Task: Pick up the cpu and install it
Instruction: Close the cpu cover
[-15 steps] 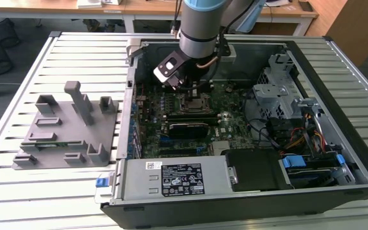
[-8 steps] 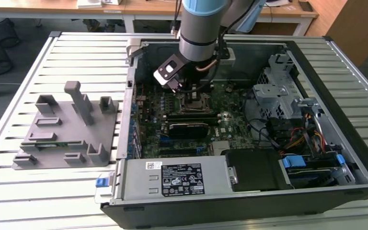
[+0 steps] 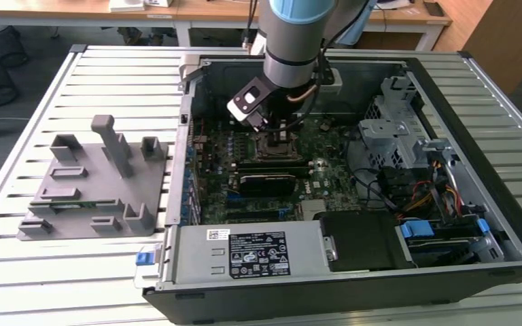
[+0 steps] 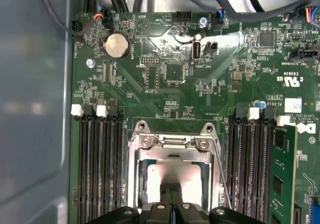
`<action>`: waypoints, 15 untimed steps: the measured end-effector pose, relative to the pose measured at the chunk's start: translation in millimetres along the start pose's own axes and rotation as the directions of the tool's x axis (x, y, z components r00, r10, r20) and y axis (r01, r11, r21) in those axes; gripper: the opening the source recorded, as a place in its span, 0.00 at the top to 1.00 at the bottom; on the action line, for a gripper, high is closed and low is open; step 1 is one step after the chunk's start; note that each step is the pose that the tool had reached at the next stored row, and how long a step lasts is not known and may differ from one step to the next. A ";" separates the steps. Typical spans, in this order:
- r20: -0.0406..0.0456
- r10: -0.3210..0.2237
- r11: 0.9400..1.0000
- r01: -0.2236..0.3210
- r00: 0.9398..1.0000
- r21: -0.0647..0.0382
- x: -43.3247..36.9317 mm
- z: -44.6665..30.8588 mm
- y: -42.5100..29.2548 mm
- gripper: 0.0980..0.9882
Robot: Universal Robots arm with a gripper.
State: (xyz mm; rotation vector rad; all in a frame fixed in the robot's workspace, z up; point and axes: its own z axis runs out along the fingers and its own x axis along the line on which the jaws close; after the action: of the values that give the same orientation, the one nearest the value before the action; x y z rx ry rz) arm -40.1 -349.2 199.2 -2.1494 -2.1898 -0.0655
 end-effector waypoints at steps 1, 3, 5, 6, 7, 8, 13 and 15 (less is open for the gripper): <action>-0.001 0.000 1.000 0.000 1.000 -0.001 0.3 -0.7 0.1 0.99; 0.000 0.000 1.000 0.000 1.000 0.000 0.6 -5.5 -0.1 0.99; 0.000 0.000 1.000 0.000 1.000 0.000 0.8 -9.1 -0.2 0.99; 0.000 0.000 1.000 0.000 1.000 0.000 0.9 -9.7 -0.5 0.99; 0.000 0.000 1.000 0.000 1.000 -0.001 0.9 -9.7 -1.2 0.99; 0.000 0.000 1.000 0.000 1.000 -0.002 0.9 -9.7 -2.9 0.99; 0.000 0.000 1.000 0.000 1.000 -0.003 1.1 -9.2 -11.5 0.99; 0.000 0.000 1.000 0.000 1.000 -0.003 1.0 -8.1 -11.9 0.99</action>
State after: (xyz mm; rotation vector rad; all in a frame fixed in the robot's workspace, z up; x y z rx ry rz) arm -51.8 -349.1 207.6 -2.1508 -2.1911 -0.0686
